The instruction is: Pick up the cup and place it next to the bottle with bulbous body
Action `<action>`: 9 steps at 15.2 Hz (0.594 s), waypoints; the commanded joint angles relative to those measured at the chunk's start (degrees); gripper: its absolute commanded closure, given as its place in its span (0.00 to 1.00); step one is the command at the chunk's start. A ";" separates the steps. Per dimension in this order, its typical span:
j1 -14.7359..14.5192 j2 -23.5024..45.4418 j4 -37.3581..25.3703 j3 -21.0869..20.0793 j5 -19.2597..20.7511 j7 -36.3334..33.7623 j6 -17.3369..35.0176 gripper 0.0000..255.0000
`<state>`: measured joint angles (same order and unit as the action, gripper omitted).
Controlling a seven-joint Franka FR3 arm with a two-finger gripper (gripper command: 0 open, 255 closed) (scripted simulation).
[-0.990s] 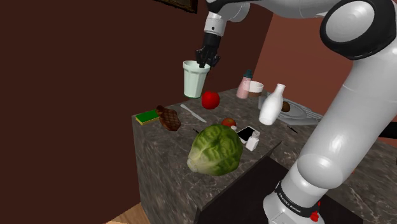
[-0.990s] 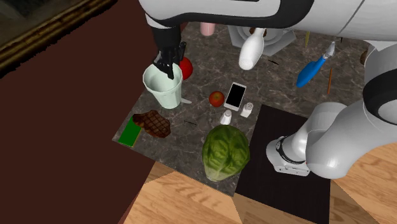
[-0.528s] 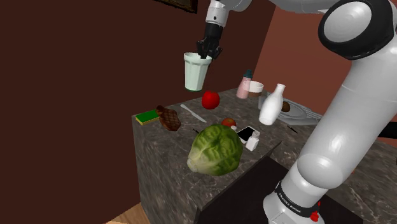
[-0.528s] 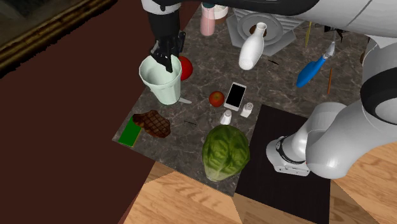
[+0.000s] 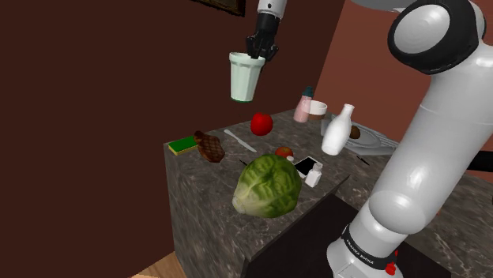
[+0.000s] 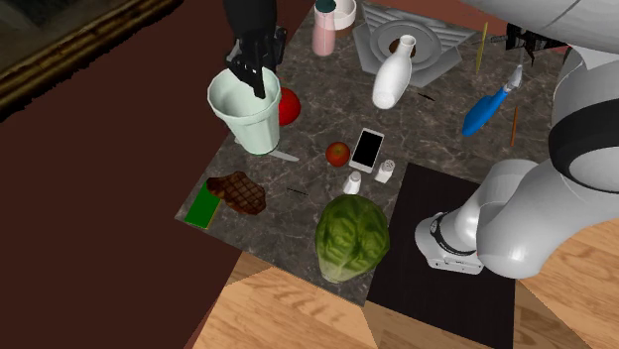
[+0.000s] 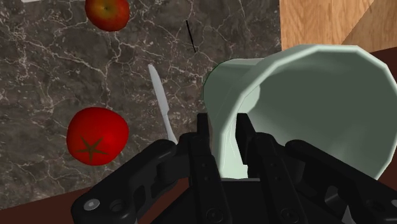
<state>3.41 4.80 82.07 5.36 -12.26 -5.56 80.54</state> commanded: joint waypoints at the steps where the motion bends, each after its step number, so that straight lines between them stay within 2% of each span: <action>1: 0.07 0.53 -2.13 0.03 -0.12 -0.25 -1.58 1.00; 9: 0.54 4.07 -13.36 0.19 -0.87 -1.47 -9.20 1.00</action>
<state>3.90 8.33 70.32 5.55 -13.00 -6.82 72.36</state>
